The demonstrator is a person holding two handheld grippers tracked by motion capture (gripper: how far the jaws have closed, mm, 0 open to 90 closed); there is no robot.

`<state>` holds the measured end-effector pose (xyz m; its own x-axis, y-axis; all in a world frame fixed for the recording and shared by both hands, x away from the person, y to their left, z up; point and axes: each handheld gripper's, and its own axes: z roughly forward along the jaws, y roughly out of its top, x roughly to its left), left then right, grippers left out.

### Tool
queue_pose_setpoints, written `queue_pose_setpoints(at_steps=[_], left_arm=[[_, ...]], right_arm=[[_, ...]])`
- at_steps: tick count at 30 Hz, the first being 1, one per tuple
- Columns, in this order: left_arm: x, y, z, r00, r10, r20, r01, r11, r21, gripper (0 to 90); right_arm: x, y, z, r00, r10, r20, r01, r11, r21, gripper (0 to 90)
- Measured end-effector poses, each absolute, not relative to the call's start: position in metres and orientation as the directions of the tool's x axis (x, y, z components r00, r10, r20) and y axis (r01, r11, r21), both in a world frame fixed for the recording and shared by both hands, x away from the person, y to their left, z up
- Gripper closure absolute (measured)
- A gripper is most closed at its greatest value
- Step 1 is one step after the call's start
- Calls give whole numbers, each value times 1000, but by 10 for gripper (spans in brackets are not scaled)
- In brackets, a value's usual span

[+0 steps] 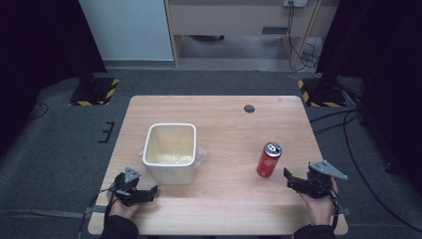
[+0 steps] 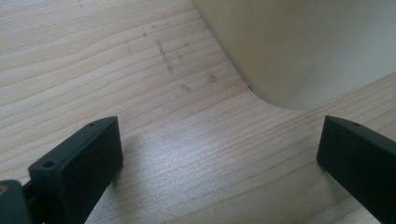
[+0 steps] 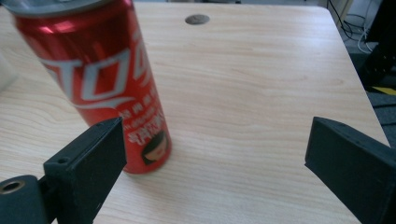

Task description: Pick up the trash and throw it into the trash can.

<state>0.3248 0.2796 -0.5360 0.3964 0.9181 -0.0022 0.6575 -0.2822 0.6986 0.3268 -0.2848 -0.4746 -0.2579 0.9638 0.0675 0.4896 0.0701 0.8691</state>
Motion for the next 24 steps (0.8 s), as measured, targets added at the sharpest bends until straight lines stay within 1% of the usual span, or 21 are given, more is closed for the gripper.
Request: queue_pose_setpoints(at_steps=[14,24], left_arm=[[325,279,-536,397,918,-2,657,-283,699,0],[325,279,-536,396,918,-1,657,-282,699,0]], right_arm=[[323,-272,-439,-310,949,53,401,80,912,40],[327,-268,-413,-346,934,92,350,37,936,41]])
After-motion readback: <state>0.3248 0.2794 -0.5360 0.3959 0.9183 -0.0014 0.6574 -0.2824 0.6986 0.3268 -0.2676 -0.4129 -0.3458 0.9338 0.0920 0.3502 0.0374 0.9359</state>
